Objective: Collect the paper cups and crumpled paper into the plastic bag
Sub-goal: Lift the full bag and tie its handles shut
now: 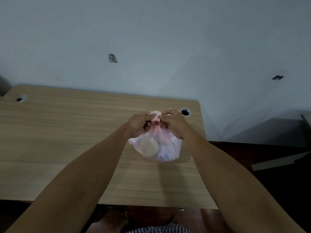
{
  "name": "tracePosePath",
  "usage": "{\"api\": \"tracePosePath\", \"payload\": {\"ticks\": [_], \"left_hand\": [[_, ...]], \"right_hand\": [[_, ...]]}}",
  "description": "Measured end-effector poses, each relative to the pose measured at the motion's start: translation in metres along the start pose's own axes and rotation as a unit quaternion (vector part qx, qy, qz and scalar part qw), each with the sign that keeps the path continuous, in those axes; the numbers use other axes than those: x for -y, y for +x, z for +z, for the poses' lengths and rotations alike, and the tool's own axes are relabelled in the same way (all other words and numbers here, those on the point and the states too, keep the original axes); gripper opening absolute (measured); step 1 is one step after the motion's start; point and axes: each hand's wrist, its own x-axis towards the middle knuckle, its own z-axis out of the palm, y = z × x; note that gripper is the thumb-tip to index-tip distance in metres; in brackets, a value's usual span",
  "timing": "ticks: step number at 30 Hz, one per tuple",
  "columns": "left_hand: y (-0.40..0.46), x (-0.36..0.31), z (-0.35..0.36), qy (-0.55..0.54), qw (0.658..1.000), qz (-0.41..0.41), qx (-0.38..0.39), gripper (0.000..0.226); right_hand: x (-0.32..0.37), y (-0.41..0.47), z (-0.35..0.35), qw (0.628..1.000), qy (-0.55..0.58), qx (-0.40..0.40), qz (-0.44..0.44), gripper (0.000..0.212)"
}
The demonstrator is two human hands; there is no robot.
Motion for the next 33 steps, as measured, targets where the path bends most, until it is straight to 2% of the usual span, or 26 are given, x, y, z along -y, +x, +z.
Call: {"api": "tracePosePath", "payload": {"ticks": [5, 7, 9, 12, 16, 20, 23, 25, 27, 30, 31, 33], "left_hand": [[0.005, 0.001, 0.010, 0.017, 0.997, 0.017, -0.078, 0.034], [0.005, 0.002, 0.011, 0.038, 0.995, 0.031, -0.089, 0.038], [0.006, 0.002, 0.010, 0.057, 0.994, 0.045, -0.080, 0.039], [0.005, 0.000, 0.011, 0.068, 0.995, 0.053, -0.050, 0.040], [-0.002, 0.002, 0.009, 0.085, 0.994, 0.059, -0.029, 0.023], [-0.004, 0.007, 0.007, 0.142, 0.982, 0.120, -0.024, 0.020], [-0.003, 0.005, 0.005, 0.209, 0.962, 0.172, -0.028, 0.025], [-0.002, 0.004, 0.006, 0.298, 0.930, 0.209, -0.057, 0.031], [-0.001, 0.006, 0.008, 0.387, 0.877, 0.269, -0.093, 0.030], [-0.001, 0.010, 0.007, 0.485, 0.787, 0.370, -0.093, 0.022], [-0.001, 0.012, 0.006, 0.512, 0.762, 0.386, -0.084, 0.021], [-0.001, 0.014, 0.005, 0.555, 0.736, 0.380, -0.074, 0.016]], "right_hand": [[-0.004, -0.005, 0.003, 0.998, 0.006, 0.057, 0.005, 0.029], [-0.005, -0.006, 0.005, 0.998, -0.001, 0.056, -0.012, 0.023], [-0.005, -0.004, 0.004, 0.998, -0.034, 0.043, -0.036, 0.011], [-0.005, 0.000, 0.002, 0.996, -0.075, 0.014, -0.051, 0.006], [-0.005, 0.002, 0.003, 0.990, -0.118, -0.039, -0.067, 0.015], [-0.010, 0.012, 0.004, 0.955, -0.236, -0.100, -0.150, 0.019], [-0.013, 0.018, 0.004, 0.937, -0.281, -0.124, -0.166, 0.017], [-0.010, 0.018, 0.005, 0.934, -0.289, -0.134, -0.160, 0.023], [-0.010, 0.020, 0.006, 0.938, -0.284, -0.140, -0.139, 0.029], [-0.008, 0.023, 0.007, 0.952, -0.261, -0.130, -0.095, 0.035], [-0.007, 0.023, 0.007, 0.956, -0.250, -0.127, -0.081, 0.038], [-0.007, 0.024, 0.005, 0.961, -0.244, -0.115, -0.061, 0.037]]}}
